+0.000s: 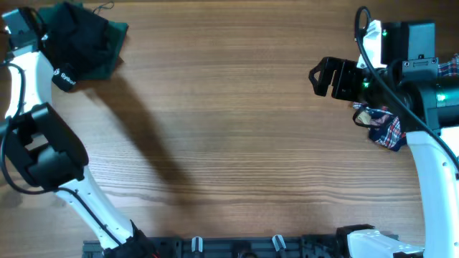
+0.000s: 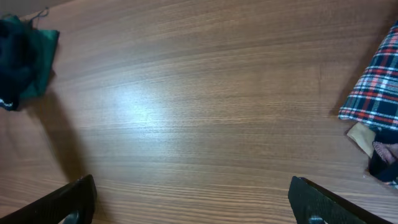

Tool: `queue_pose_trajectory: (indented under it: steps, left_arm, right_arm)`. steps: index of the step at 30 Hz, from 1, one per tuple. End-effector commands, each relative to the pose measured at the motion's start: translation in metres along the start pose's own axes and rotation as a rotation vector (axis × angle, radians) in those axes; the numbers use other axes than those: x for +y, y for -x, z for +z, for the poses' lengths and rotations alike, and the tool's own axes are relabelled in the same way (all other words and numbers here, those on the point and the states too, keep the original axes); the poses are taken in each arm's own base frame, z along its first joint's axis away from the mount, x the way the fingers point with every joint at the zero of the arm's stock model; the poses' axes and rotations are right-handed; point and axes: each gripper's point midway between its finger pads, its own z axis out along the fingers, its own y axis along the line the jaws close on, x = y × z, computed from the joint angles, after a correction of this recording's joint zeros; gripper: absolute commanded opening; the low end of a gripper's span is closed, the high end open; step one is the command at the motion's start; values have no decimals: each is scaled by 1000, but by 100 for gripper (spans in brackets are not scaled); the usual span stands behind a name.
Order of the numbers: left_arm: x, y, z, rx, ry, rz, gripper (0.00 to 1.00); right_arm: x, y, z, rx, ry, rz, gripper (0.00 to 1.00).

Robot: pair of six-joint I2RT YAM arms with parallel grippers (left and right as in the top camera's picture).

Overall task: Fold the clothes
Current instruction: 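Lower the bundle onto the green cloth at upper left and release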

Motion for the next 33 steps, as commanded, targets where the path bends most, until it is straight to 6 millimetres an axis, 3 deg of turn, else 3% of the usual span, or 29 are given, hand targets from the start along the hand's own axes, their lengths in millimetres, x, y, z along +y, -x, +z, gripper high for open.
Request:
queue_pose_trajectory:
  steps: [1, 8, 11, 15, 21, 24, 27, 33]
  left_arm:
    - [-2, -17, 38, 25, -14, 0, 4]
    - [16, -52, 87, 84, 14, -2, 7]
    - [18, -56, 91, 93, 16, 52, 7]
    - [3, -25, 65, 14, -18, 136, 8]
    - [-28, 43, -6, -178, -77, 140, 13]
    - [-22, 74, -35, -293, -12, 126, 13]
    - [-6, 85, -40, -336, 59, 107, 14]
    - [27, 83, -17, -311, 108, 78, 13]
  right_arm:
    - [-2, 5, -8, -30, -12, 10, 100]
    - [-2, 5, -8, -30, -12, 11, 100]
    - [-2, 6, -8, -31, -12, 10, 100]
    - [-2, 6, -8, -31, -12, 10, 100]
    - [-1, 6, -8, -34, -11, 10, 100]
    - [-2, 5, -8, -30, -13, 10, 100]
    - [-2, 5, -8, -29, -13, 10, 100]
    - [-2, 5, -8, -28, -13, 11, 100]
